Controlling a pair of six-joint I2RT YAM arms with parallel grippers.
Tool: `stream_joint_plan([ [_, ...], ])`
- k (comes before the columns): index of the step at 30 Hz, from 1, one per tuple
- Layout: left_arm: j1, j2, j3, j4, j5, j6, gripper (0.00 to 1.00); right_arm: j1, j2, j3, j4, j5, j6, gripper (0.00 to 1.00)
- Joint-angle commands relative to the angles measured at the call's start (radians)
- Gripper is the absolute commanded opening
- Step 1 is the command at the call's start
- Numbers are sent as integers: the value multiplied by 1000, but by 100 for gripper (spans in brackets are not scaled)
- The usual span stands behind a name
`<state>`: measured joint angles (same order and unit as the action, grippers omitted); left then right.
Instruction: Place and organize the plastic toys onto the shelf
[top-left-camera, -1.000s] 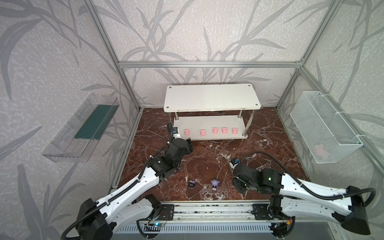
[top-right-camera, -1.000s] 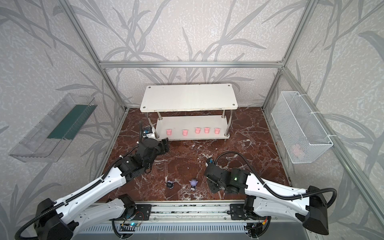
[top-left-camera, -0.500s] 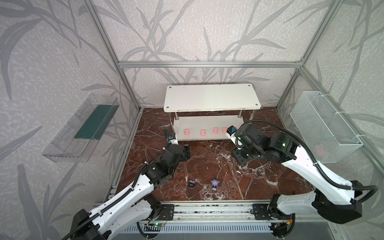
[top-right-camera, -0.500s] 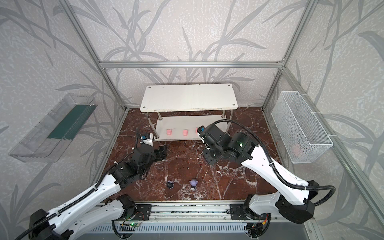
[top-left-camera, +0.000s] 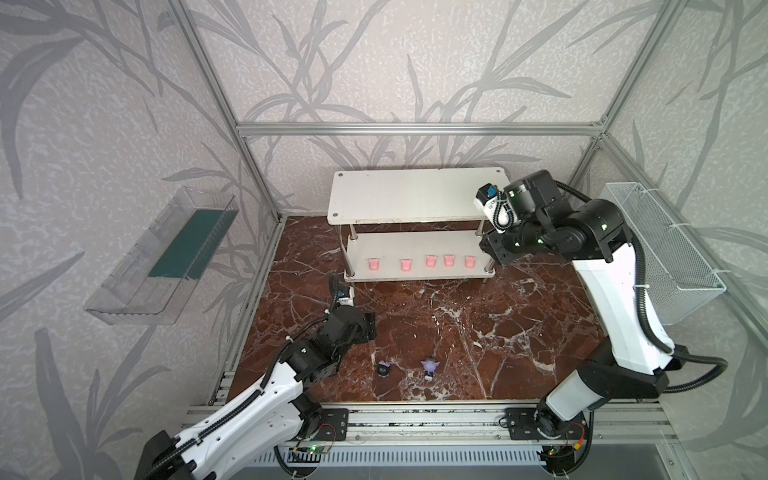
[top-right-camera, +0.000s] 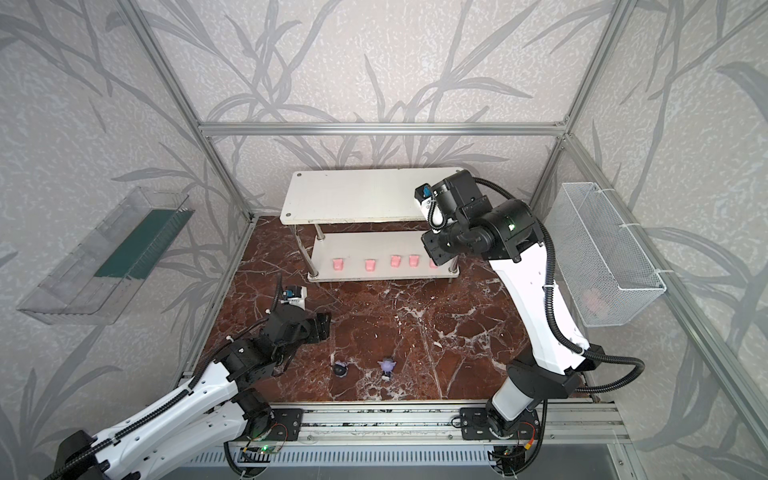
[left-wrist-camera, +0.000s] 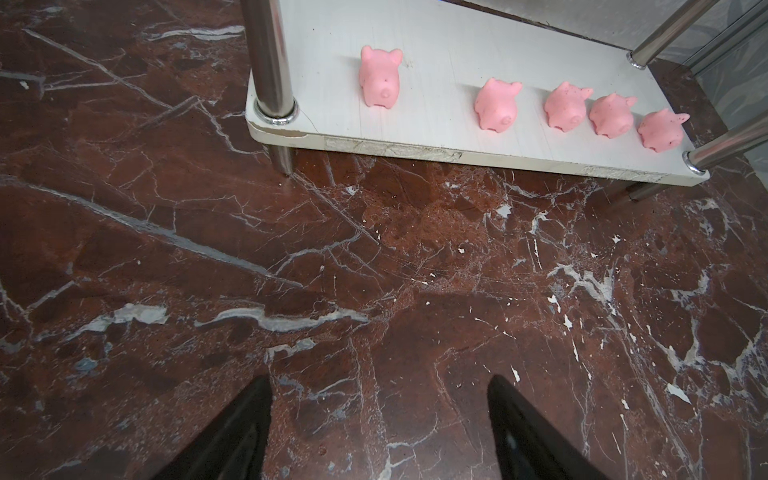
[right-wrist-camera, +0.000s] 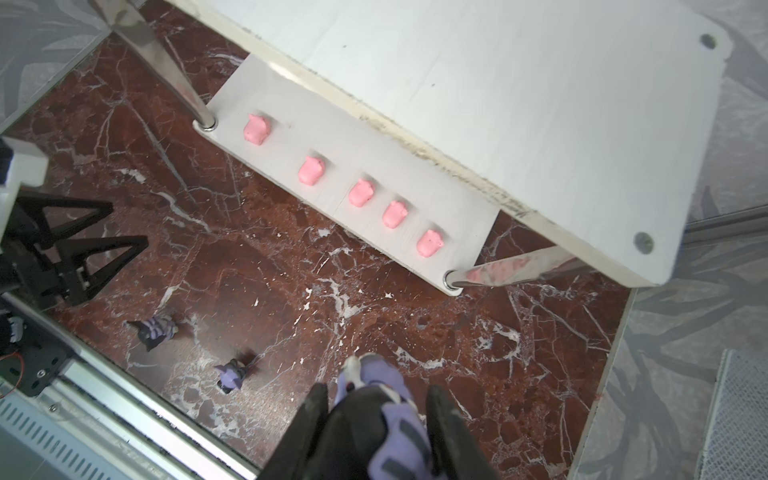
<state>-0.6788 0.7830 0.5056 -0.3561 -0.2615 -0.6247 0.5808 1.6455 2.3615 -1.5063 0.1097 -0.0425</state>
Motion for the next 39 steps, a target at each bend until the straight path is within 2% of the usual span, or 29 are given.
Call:
stream_joint_plan([
  [1, 5, -15, -12, -28, 11, -12, 80, -59, 37, 57, -25, -49, -52, 32],
  [12, 17, -19, -38, -30, 19, -27, 80, -182, 259, 325, 44, -187, -100, 32],
  [24, 60, -21, -54, -41, 24, -29, 80, -234, 366, 412, 86, -245, -136, 32],
  [30, 77, 14, -49, -13, 36, -29, 80, -231, 290, 373, 87, -321, -114, 30],
  [33, 82, 34, -47, 4, 41, -29, 80, -210, 208, 299, 88, -326, -105, 31],
  [37, 87, 57, -41, 27, 46, -28, 80, -116, 69, 91, 104, -264, -103, 30],
  [39, 90, 64, -41, 36, 47, -27, 80, -40, -45, -77, 140, -193, -100, 30],
])
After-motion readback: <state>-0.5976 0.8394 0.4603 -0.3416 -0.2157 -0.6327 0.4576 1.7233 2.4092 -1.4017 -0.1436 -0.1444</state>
